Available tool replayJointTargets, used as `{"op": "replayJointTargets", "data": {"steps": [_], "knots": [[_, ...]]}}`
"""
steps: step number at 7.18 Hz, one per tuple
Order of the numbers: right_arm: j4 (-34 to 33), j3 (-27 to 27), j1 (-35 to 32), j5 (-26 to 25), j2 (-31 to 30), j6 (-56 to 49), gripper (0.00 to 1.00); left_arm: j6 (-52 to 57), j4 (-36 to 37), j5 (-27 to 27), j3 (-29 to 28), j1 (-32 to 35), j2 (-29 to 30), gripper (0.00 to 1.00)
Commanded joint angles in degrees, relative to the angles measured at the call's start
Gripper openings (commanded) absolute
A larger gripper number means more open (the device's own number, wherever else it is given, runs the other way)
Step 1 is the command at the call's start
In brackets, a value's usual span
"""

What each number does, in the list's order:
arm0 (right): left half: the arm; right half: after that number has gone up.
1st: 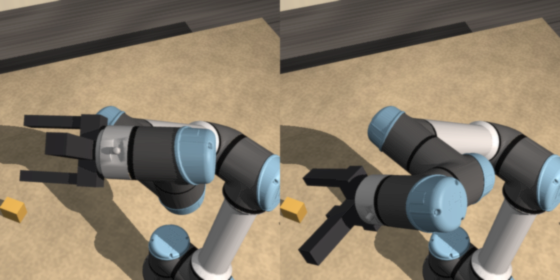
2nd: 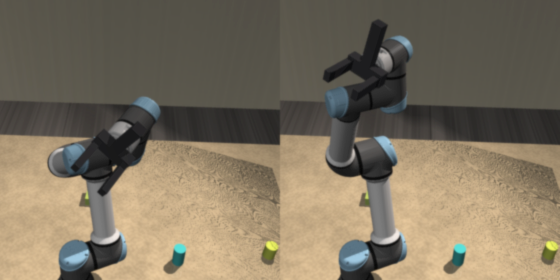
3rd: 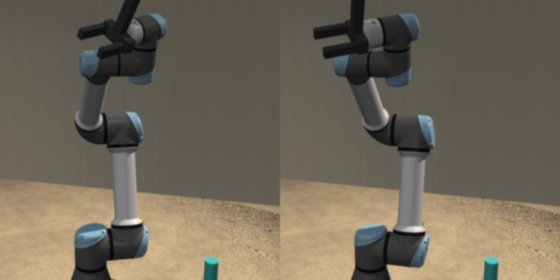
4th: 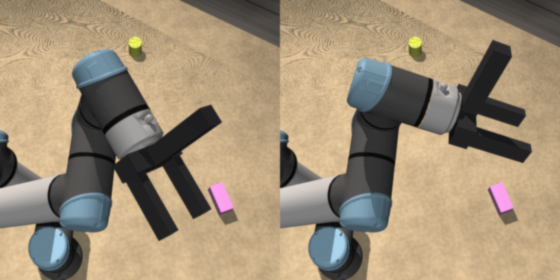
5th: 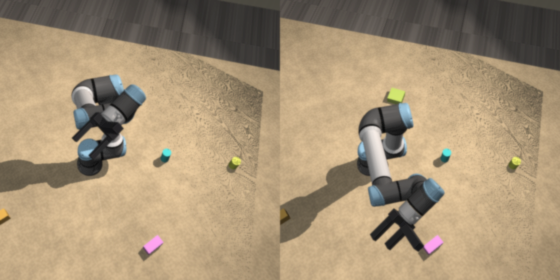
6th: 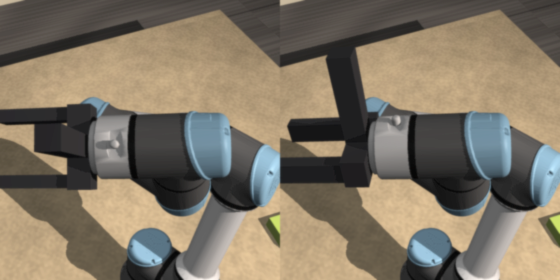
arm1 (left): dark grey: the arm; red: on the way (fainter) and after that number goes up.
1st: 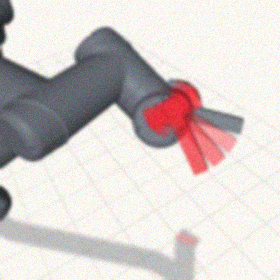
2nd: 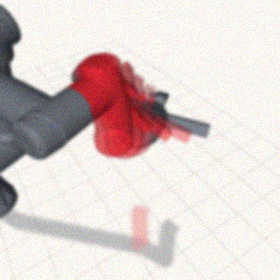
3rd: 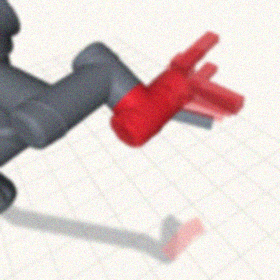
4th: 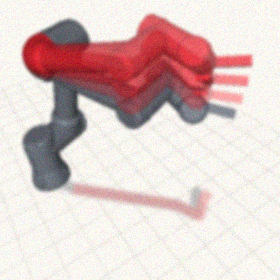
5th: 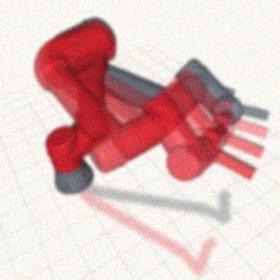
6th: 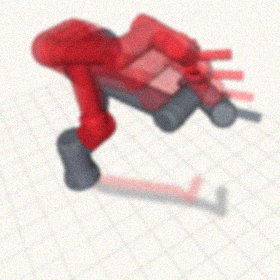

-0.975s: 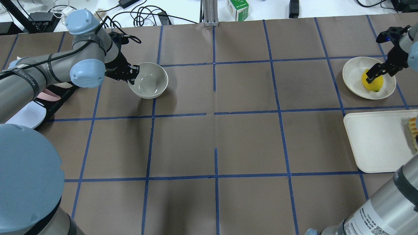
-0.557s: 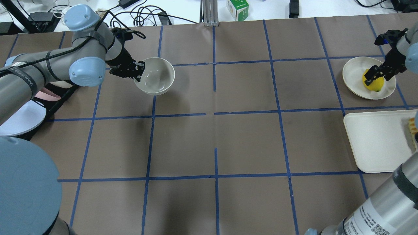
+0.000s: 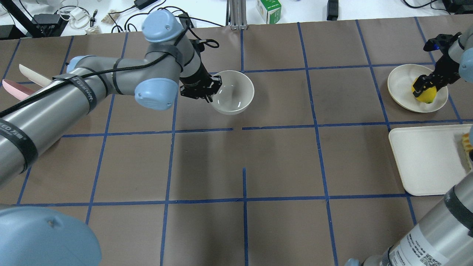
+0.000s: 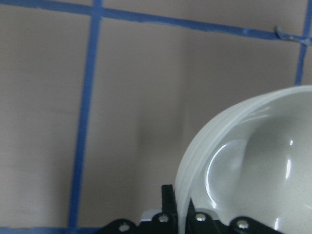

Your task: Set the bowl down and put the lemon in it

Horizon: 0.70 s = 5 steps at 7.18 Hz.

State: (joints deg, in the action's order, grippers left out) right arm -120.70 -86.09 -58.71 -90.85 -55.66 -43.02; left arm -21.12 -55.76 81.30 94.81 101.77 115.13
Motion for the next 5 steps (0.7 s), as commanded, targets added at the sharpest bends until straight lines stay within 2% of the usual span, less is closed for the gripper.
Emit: {"op": "replayJointTargets", "data": {"steps": [1, 2, 4, 5], "knots": [[5.7, 1.2, -0.6, -0.3, -4.9, 1.1, 0.00, -2.4, 3.7, -0.2, 7.8, 2.9, -0.8, 0.00], [12.3, 3.4, -2.3, 0.4, -7.5, 5.4, 0.00, -2.4, 12.5, 0.3, 10.5, 2.6, -0.6, 0.00], [22.3, 6.7, -8.5, -0.3, -11.6, 15.6, 0.00, -2.4, 13.2, 0.5, 10.5, 2.6, 0.0, 0.00], [24.3, 6.6, -11.0, 0.3, -12.7, 23.4, 0.00, -2.3, 13.0, 5.4, 11.0, 2.6, 0.4, 0.99]]}}
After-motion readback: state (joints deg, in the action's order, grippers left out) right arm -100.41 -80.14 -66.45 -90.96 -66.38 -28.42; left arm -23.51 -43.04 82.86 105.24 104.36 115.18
